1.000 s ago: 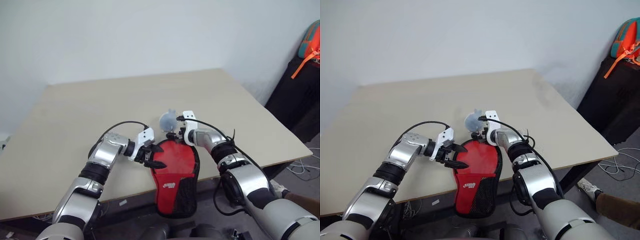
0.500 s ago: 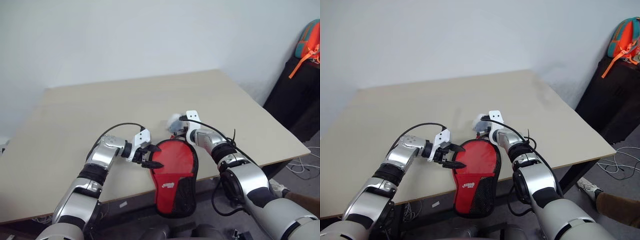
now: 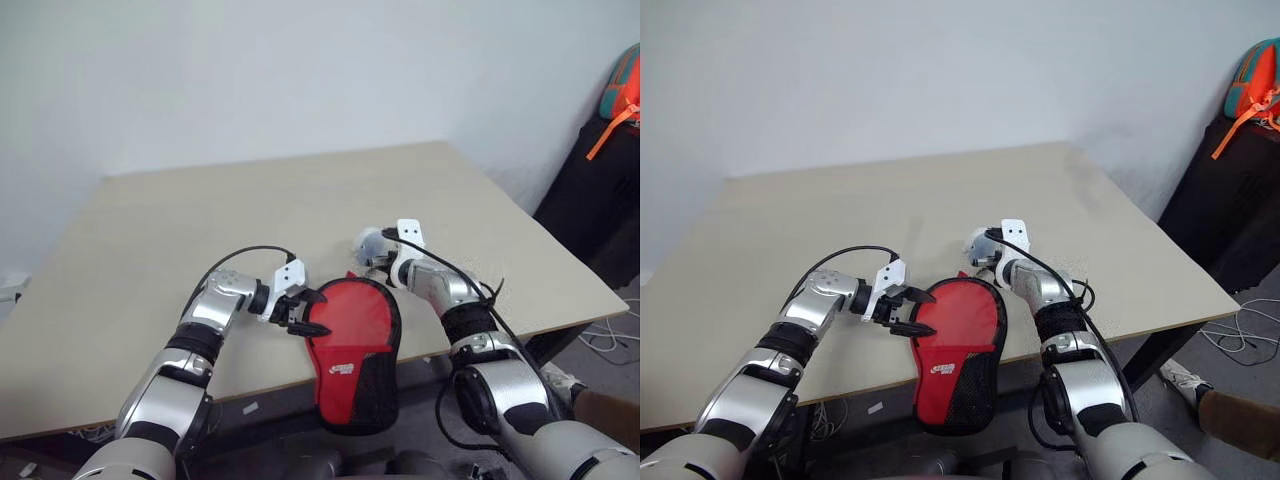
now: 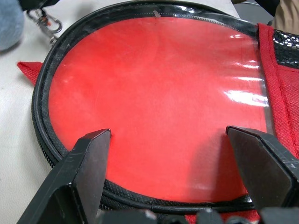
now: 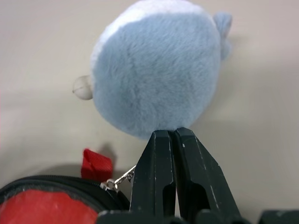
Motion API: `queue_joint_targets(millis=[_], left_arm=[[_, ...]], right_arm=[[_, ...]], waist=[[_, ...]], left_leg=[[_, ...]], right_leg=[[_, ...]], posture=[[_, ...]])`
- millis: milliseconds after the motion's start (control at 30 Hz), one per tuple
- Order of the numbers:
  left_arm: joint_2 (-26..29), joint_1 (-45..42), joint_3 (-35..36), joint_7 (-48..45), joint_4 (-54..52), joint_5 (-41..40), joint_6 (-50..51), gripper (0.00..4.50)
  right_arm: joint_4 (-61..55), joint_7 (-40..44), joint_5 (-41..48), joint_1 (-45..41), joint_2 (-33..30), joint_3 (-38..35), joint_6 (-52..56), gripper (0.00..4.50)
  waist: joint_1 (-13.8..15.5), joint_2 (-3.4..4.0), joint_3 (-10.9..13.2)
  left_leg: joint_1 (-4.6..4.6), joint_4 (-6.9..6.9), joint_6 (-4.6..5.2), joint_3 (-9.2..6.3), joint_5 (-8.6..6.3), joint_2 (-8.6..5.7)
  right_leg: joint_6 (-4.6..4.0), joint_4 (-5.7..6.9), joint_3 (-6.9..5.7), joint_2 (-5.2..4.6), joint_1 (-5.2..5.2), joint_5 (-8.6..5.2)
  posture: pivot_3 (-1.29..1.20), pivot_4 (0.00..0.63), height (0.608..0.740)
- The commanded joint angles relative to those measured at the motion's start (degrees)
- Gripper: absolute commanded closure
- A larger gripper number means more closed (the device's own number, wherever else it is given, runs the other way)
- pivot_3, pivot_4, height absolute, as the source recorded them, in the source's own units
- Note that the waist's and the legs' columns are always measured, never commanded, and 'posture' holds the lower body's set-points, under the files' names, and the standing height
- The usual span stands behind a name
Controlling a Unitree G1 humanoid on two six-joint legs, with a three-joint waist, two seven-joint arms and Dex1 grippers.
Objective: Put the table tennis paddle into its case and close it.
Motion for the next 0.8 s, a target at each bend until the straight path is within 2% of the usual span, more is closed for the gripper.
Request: queue_joint_targets(millis=[33, 300, 333, 800], left_arm=[[-0.13, 3.03, -5.25, 0.35, 7.11, 6.5, 0.44, 0.3], [-1.37, 0.38, -5.81, 1.8, 17.57, 8.94, -6.28, 0.3], [-1.53, 0.15, -5.95, 1.88, 18.48, 9.18, -6.95, 0.3], [-1.56, -1.8, -6.6, 3.58, 27.06, 11.09, -13.67, 0.3]], right_arm=[[-13.06, -3.58, -0.67, 3.54, -2.76, -1.27, 4.66, 4.45], [-37.58, -4.36, 1.11, 16.35, -5.18, -1.54, 17.58, 4.45], [-40.57, -4.39, 1.38, 17.89, -5.66, -1.87, 19.26, 4.45], [-67.79, -1.89, 8.66, 32.26, -9.41, -11.15, 37.38, 4.45]], waist=[[0.24, 0.01, -0.02], [0.98, 0.12, -0.22], [1.16, 0.1, -0.22], [2.33, -0.16, -0.31]], left_leg=[[0.01, 0.0, 0.01, 0.0, -0.01, 0.0], [0.12, 0.03, 0.12, -0.07, -0.05, -0.02], [0.19, 0.04, 0.16, -0.07, -0.07, -0.02], [0.31, 0.06, 0.3, -0.08, -0.16, -0.01]], right_leg=[[0.01, 0.0, 0.0, -0.01, 0.01, 0.0], [0.08, -0.06, -0.11, -0.1, 0.24, -0.06], [0.36, -0.07, -0.11, -0.11, 0.32, -0.23], [0.8, -0.13, -0.15, -0.22, 0.58, -0.54]], posture=[[0.0, 0.0, 0.74], [0.0, 0.0, 0.74], [0.0, 0.0, 0.74], [0.0, 0.0, 0.74]])
